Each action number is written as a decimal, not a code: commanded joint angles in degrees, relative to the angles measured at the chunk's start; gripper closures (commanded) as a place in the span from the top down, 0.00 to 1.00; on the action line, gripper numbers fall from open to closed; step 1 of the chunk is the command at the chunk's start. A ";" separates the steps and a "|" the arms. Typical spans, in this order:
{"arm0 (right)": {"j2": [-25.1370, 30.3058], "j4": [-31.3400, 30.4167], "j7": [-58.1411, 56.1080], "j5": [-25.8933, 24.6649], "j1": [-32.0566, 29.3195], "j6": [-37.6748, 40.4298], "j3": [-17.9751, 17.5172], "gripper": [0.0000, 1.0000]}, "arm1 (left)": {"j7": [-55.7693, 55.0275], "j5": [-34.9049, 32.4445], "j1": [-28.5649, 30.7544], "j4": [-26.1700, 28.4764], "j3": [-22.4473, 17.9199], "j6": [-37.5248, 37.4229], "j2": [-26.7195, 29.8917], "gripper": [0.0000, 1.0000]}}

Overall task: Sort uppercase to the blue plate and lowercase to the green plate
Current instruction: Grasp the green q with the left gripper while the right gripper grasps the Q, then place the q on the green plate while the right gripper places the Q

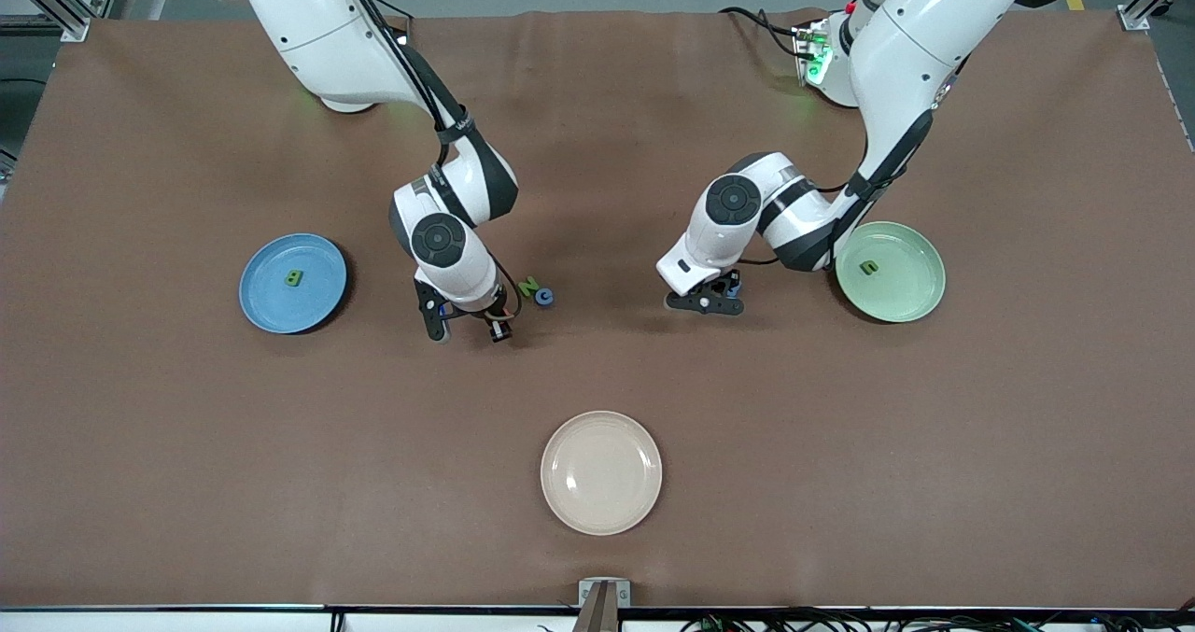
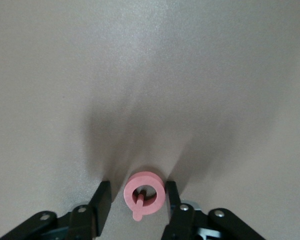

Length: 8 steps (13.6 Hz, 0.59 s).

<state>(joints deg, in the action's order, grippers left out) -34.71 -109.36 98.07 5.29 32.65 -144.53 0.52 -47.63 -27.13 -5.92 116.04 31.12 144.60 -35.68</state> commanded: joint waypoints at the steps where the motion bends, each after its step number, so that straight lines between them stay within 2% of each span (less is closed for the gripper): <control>1: -0.44 0.03 0.10 -1.33 0.66 1.36 0.53 0.39 | -1.32 -1.69 0.47 -0.81 -0.01 -0.72 -0.10 0.16; 4: -0.44 0.03 0.01 -1.43 0.48 1.53 0.53 0.04 | -1.15 -1.87 1.09 -0.29 0.26 -3.60 2.62 0.15; 6: 0.25 0.12 -2.69 -2.13 0.05 4.84 0.62 0.00 | -0.53 -1.87 1.44 0.33 0.43 -5.81 5.43 0.15; 8: 2.26 0.12 -10.93 -3.36 -0.83 14.49 1.40 0.00 | 1.83 -1.78 3.54 2.86 0.61 -5.82 8.68 0.15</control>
<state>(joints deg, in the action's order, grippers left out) -34.35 -108.06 93.04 3.30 32.64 -137.39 0.99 -47.14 -28.00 -4.41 115.57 31.20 139.79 -31.86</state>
